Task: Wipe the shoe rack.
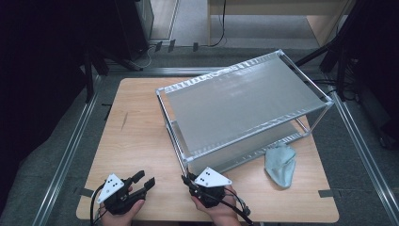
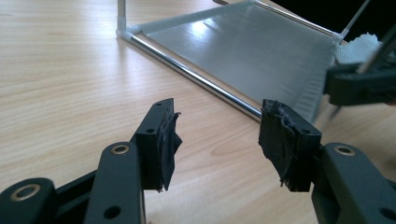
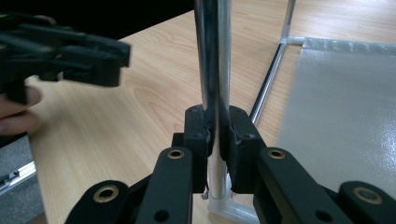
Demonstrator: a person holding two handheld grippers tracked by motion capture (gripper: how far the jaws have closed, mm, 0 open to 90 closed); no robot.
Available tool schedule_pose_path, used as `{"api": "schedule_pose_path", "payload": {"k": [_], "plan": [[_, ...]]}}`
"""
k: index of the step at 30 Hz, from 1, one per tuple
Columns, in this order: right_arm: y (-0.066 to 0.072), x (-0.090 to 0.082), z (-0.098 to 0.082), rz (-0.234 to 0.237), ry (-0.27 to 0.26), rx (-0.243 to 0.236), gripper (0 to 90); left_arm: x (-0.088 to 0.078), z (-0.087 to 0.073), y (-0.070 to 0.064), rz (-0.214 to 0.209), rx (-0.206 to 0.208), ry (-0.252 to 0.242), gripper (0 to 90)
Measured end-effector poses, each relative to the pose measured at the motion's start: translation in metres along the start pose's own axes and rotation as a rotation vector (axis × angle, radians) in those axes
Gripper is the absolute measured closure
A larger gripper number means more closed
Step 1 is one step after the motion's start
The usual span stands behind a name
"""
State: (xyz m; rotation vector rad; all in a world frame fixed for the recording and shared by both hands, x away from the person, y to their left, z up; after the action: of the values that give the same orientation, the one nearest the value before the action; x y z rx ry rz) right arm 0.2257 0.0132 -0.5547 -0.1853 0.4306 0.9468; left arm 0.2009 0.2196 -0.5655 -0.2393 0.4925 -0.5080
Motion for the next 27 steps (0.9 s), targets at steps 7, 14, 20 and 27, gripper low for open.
{"api": "schedule_pose_path", "payload": {"k": [7, 14, 20, 27], "plan": [[0.005, -0.012, -0.007, 0.017, -0.009, -0.013, 80.4, 0.025, 0.014, 0.008, 0.004, 0.007, -0.014, 45.7], [0.01, -0.027, -0.015, 0.03, -0.02, -0.022, 80.4, 0.049, 0.026, 0.018, 0.054, 0.009, -0.041, 46.9], [0.014, -0.041, -0.022, 0.035, -0.016, -0.024, 80.5, 0.081, 0.047, 0.037, 0.148, 0.013, -0.068, 48.4], [0.015, -0.047, -0.024, 0.054, -0.01, -0.029, 80.4, 0.114, 0.069, 0.05, 0.193, -0.017, -0.091, 53.6]]}}
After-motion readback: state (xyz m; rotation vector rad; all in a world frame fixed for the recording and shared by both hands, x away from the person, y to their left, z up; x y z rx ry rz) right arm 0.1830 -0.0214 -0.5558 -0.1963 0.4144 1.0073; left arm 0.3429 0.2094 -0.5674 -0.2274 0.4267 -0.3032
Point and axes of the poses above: each handheld gripper's, and its own axes: x roughly forward along the jaws, z roughly out of its top, y roughly to its left, the point moved 6 cm from there along x, roughly forward along the jaws, and after that the axes turned 6 degrees about -x, right-handed, at the moved point
